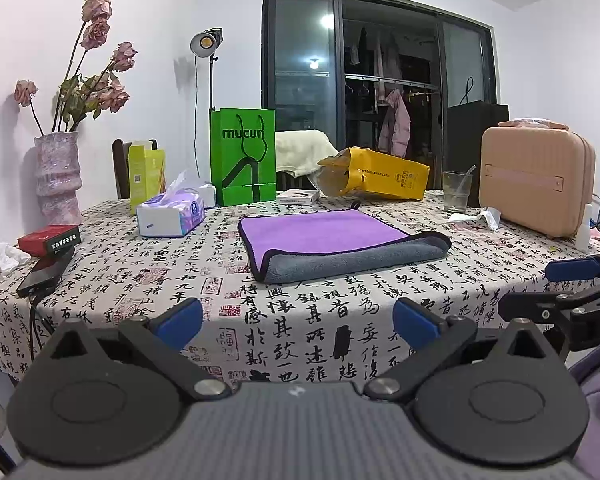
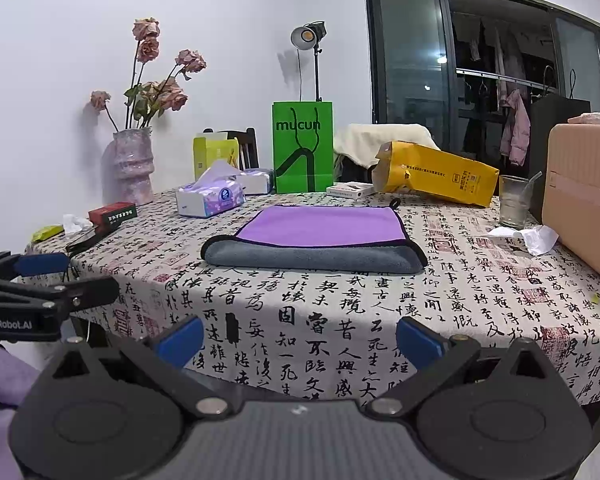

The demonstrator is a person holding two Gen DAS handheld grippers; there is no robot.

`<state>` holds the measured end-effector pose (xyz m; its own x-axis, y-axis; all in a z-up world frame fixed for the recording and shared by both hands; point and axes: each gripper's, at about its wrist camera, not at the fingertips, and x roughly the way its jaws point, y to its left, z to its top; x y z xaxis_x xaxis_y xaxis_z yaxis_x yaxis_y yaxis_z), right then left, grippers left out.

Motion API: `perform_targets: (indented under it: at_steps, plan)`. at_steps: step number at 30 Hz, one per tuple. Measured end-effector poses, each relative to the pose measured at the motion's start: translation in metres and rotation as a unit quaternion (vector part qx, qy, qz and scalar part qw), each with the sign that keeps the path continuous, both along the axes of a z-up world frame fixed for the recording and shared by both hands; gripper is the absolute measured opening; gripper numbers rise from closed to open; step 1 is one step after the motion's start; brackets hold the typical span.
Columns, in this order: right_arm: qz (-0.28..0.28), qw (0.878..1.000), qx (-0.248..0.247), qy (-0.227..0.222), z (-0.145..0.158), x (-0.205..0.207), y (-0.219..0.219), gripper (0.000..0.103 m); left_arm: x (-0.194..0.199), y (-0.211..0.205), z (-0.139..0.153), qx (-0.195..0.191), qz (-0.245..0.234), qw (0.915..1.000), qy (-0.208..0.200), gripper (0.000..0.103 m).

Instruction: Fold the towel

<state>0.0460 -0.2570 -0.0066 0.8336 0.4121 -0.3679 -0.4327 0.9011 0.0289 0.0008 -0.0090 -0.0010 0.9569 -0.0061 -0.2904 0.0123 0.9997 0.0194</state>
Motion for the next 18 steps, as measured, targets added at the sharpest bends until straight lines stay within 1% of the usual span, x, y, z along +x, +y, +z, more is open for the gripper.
perform_targets:
  at_steps: [18]
  plan:
    - [-0.001, 1.000, 0.004, 0.004, -0.0018, 0.0013, -0.0002, 0.103, 0.0000, -0.0008, 0.0001, 0.000, 0.000, 1.0000, 0.000, 0.103]
